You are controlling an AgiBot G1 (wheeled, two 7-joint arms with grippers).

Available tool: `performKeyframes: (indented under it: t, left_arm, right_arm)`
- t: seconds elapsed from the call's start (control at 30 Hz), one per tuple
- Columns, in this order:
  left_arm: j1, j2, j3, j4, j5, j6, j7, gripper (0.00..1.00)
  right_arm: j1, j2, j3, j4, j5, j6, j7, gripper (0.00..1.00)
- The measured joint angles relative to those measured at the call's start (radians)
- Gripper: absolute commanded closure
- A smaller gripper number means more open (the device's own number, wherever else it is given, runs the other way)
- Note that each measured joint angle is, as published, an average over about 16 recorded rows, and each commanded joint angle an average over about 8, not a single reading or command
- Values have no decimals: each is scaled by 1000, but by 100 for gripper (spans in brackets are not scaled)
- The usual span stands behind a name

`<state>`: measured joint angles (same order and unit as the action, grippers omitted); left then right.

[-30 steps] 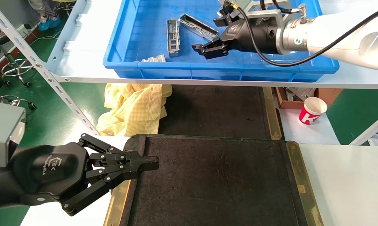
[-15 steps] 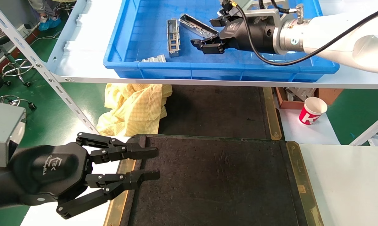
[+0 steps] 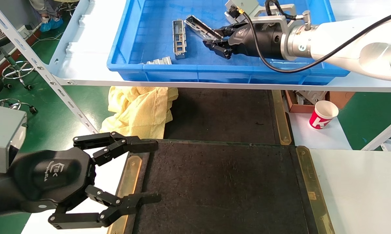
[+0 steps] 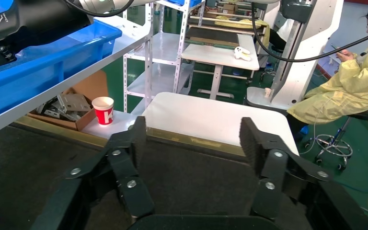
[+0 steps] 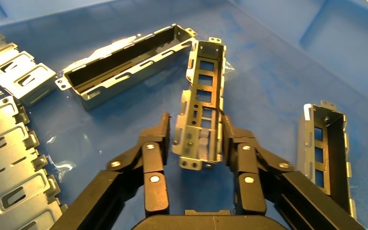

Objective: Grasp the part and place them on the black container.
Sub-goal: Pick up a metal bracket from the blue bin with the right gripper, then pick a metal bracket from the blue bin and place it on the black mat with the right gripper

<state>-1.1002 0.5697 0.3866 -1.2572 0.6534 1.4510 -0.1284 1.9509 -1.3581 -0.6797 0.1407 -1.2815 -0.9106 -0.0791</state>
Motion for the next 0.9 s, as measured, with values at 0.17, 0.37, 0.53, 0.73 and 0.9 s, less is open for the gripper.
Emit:
performKeyframes:
  t: [0.17, 0.37, 0.53, 0.73, 0.9]
  left_arm:
    - [0, 0, 0, 0, 0, 0, 0, 0]
    - [0, 0, 0, 0, 0, 0, 0, 0]
    - [0, 0, 0, 0, 0, 0, 0, 0]
    - [0, 0, 0, 0, 0, 0, 0, 0]
    - [0, 0, 0, 0, 0, 0, 0, 0]
  right_arm:
    - [-1, 1, -10, 1, 9, 5, -1, 100]
    - [9, 3, -17, -1, 25, 9, -5, 100]
    - [30, 7, -17, -9, 40, 5, -15, 100]
    - [65, 20, -14, -27, 58, -36, -34, 100]
    - [94, 47, -11, -42, 69, -126, -55, 100]
